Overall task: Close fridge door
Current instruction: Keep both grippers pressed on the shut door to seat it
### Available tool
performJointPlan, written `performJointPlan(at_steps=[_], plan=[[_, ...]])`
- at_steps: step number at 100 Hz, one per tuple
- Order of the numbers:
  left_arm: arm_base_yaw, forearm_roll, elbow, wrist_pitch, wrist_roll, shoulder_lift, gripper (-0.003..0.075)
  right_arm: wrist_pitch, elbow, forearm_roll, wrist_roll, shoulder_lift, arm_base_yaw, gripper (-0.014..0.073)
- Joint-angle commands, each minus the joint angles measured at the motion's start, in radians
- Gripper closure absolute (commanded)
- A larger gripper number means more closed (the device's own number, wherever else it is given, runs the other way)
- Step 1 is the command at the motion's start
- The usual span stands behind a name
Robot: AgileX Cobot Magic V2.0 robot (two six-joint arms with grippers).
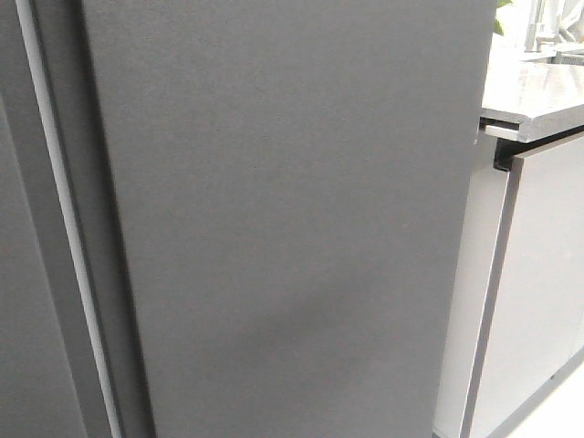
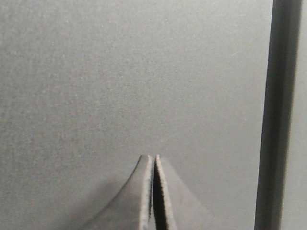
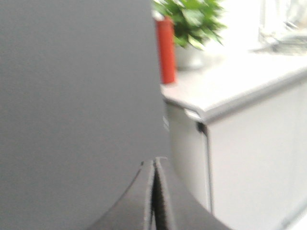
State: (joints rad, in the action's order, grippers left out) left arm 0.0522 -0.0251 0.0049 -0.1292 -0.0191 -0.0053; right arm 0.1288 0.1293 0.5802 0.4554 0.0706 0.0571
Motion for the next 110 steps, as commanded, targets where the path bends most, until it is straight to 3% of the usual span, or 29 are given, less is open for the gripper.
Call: performJointPlan(at_steps=[1, 23, 110], plan=[[-0.004, -0.005, 0.035, -0.071, -0.004, -0.01, 0.074, -0.11, -0.052, 0.002, 0.012, -0.022, 0.02, 0.0638], [-0.004, -0.005, 0.035, -0.071, -0.004, -0.01, 0.074, -0.165, -0.165, 0.008, 0.012, -0.075, 0.025, 0.0638], [-0.004, -0.005, 0.035, -0.071, -0.004, -0.01, 0.074, -0.147, -0.165, 0.011, 0.014, -0.101, 0.026, 0.0638]])
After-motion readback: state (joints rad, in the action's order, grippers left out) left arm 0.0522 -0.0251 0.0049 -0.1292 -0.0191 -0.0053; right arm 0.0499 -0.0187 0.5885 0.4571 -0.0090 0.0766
